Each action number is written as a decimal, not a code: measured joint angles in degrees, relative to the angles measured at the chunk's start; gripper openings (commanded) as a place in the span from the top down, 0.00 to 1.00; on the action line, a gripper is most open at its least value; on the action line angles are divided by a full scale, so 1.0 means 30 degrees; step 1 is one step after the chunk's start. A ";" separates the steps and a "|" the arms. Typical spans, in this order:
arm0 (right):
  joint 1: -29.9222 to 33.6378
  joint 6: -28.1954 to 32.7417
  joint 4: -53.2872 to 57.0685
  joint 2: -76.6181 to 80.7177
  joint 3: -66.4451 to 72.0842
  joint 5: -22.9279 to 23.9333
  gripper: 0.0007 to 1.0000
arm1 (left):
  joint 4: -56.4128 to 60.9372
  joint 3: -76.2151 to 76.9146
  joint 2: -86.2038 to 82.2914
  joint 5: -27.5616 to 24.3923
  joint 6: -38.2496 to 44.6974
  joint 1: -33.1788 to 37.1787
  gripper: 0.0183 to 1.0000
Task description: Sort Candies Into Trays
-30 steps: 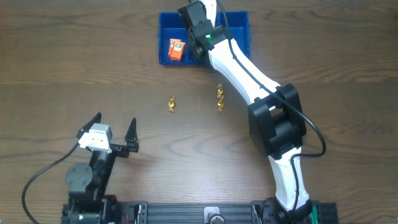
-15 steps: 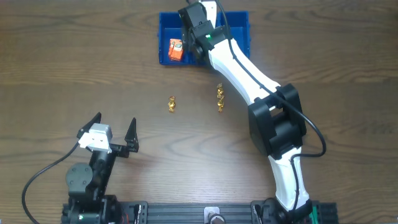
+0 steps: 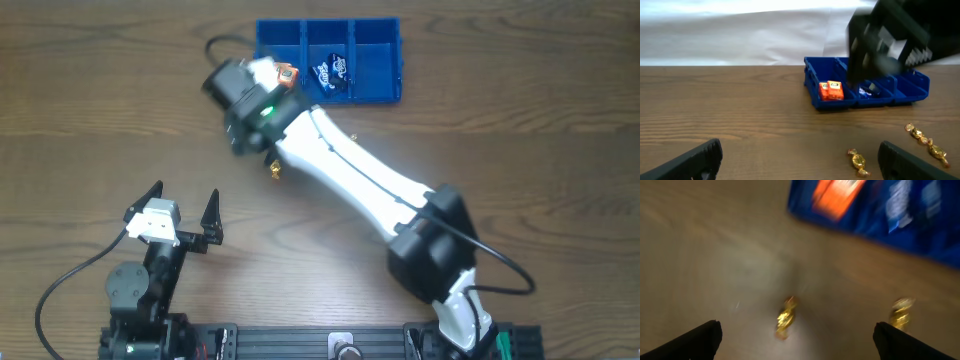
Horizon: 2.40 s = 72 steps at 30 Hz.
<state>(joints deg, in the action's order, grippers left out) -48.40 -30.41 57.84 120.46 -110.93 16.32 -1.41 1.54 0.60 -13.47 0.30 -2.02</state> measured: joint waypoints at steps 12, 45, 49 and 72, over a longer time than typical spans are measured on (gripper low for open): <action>0.0182 -0.2739 -0.0015 0.5005 0.0015 -0.1421 0.00 | 0.0000 0.0000 -0.0007 0.0007 0.0000 0.0000 0.00; 0.0699 -0.5763 -0.1013 0.4860 0.0831 -0.3810 0.65 | 0.0000 0.0000 0.0000 0.0000 0.0000 0.0000 0.00; 0.0699 -0.5756 -0.0896 0.4860 0.0831 -0.3810 0.73 | 0.0000 0.0000 -0.0007 0.0007 0.0000 0.0000 0.00; 0.1639 -0.3483 -0.0131 0.1749 0.0794 -0.1013 0.89 | 0.0000 0.0000 0.0000 0.0000 0.0000 0.0000 0.00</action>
<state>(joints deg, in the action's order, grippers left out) -43.48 -40.86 57.45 125.71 -108.55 13.28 -1.41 1.54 0.60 -13.47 0.30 -2.02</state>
